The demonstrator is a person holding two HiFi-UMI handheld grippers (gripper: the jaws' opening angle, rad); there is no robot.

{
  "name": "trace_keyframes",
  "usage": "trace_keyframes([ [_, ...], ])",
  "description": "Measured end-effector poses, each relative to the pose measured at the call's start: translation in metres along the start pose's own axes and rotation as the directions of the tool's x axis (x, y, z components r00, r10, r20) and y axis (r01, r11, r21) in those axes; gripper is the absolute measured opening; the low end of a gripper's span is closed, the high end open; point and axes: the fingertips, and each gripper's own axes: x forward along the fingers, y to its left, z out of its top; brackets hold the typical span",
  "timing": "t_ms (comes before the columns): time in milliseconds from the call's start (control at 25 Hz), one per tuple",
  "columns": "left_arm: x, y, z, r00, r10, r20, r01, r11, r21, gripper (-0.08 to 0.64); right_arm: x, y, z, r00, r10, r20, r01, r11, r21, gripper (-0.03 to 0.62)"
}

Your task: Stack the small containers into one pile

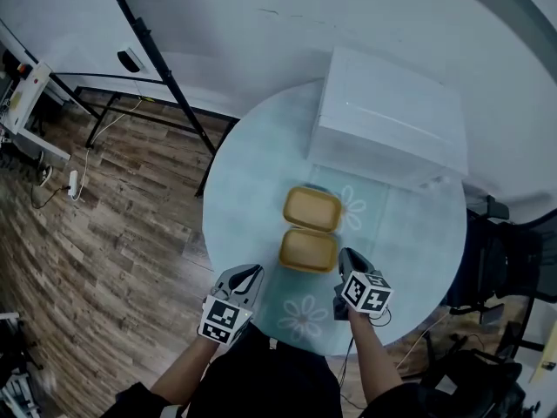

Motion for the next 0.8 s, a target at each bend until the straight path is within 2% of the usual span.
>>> trace_keyframes([
  [120,0.000,-0.001,0.001,1.000,0.001,-0.002,-0.001,1.000,-0.001,0.023,0.003,-0.001,-0.012,0.999,0.021,-0.044,-0.020,1.000,0.013,0.037],
  [280,0.000,-0.002,0.004,1.000,0.009,0.004,-0.009,1.000,-0.005,0.023,0.011,-0.003,-0.029,0.992,0.045,-0.115,-0.041,0.999,0.032,0.086],
  [800,-0.006,0.007,-0.005,0.999,0.050,-0.013,-0.050,0.998,-0.032,0.024,0.030,-0.018,-0.052,0.976,0.035,-0.216,-0.025,0.998,0.052,0.101],
])
